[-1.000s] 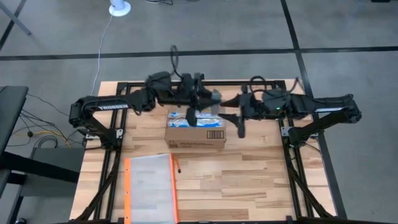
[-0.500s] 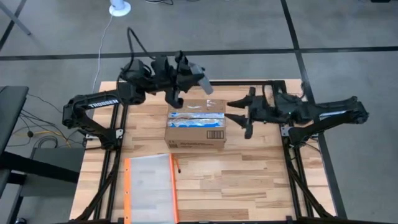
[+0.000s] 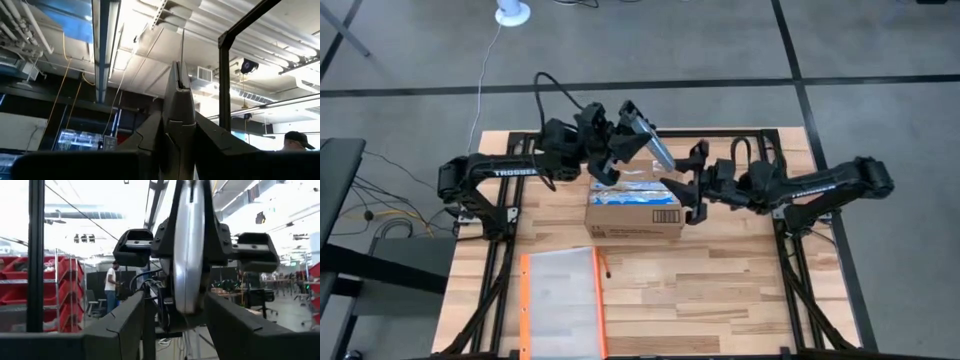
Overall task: Unpack boxes
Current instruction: Open the cardboard box with the silver cutter
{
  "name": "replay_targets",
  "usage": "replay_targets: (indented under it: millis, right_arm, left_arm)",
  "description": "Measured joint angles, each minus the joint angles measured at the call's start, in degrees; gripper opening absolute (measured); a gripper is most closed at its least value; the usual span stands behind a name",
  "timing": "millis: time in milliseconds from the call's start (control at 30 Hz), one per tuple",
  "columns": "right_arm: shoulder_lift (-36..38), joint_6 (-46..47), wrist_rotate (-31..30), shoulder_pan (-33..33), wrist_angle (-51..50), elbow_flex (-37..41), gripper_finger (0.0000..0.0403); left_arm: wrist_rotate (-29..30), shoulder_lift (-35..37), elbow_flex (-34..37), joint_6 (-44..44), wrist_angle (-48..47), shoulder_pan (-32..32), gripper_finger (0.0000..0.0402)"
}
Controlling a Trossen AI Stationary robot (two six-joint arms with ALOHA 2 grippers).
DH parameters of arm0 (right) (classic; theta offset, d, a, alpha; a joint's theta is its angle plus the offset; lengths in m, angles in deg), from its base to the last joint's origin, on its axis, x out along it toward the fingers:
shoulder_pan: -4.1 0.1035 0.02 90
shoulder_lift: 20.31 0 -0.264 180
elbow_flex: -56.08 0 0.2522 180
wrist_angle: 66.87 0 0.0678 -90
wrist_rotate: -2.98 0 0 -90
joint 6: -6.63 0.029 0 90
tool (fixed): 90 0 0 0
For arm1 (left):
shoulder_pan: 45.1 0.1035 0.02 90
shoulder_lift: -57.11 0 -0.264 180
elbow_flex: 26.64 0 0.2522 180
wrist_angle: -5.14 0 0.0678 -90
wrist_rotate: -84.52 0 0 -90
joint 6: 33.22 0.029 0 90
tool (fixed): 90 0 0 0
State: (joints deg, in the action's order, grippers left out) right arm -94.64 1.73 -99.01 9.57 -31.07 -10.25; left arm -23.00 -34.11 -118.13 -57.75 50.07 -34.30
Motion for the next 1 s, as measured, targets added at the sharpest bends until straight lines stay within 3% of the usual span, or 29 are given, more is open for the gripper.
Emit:
replay_targets:
  millis: [267,667,1000]
  right_arm:
    - [-0.98,-3.75,0.2,-0.86,-2.34,-4.26,0.0181]
    - [-1.76,-2.46,2.53,-2.17,-4.08,-4.88,0.013]
    - [-4.82,-2.04,3.08,-1.57,-2.66,-5.13,0.0128]
  left_arm:
    - [-0.46,0.04,0.0,1.42,-2.67,-0.76,0.0059]
    - [-0.12,0.04,0.0,2.21,-2.37,-1.35,0.0059]
    - [0.18,0.04,-0.11,1.68,-2.27,-1.72,0.0059]
